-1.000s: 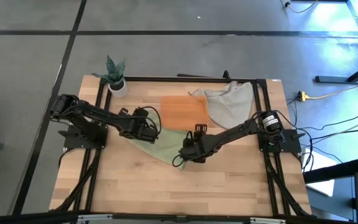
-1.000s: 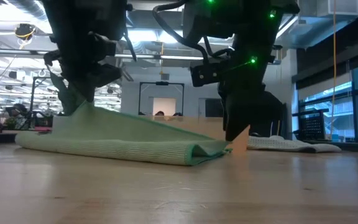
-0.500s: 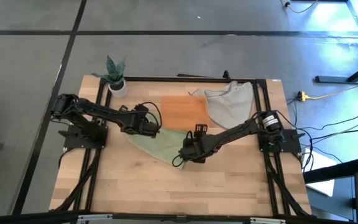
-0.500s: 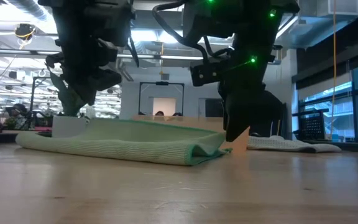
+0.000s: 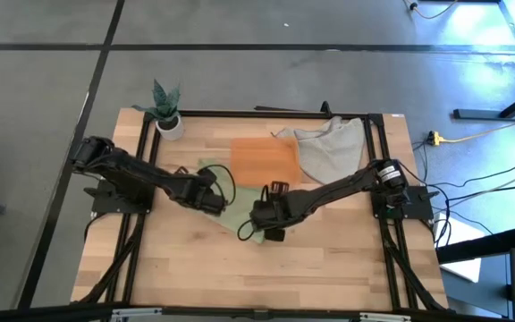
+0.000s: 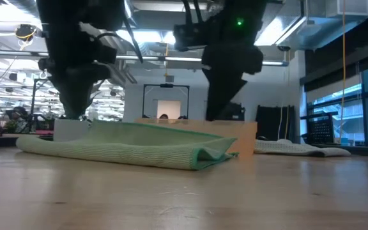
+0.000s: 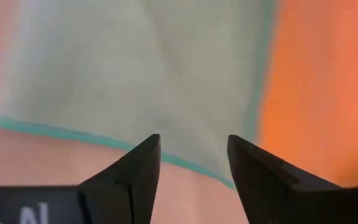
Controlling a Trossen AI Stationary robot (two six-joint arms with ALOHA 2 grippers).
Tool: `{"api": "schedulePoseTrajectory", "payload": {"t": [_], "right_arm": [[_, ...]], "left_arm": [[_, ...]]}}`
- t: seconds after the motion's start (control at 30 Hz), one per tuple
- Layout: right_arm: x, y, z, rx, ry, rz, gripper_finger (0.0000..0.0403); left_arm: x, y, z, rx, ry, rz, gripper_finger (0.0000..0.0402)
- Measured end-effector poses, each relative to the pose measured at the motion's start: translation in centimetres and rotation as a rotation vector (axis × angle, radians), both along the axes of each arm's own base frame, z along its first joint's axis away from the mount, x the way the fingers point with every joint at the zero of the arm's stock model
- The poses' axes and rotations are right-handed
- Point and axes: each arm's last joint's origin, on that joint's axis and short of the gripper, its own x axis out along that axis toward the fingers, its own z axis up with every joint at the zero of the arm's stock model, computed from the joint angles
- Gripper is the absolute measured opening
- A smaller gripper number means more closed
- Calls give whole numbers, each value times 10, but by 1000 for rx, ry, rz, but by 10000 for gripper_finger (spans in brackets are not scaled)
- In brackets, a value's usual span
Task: Roll microfiber towels into tight, uniform cylinder then place into a basket
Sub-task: Fold the green microfiber towel, then roll the green microfiber towel
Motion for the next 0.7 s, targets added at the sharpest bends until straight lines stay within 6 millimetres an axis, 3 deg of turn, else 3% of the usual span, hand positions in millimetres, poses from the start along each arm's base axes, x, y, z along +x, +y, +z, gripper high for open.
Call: {"api": "schedulePoseTrajectory", "payload": {"t": [0.2, 0.43, 0.7], "right_arm": [[5, 6, -19, 143, -75, 125, 189], [-2, 5, -36, 169, -63, 113, 189], [-8, 7, -49, 264, -43, 158, 189]], "left_arm": [[9, -18, -13, -9, -29, -61, 70], [19, -34, -38, -22, -7, -103, 70], [22, -39, -61, -50, 81, -107, 70]]}}
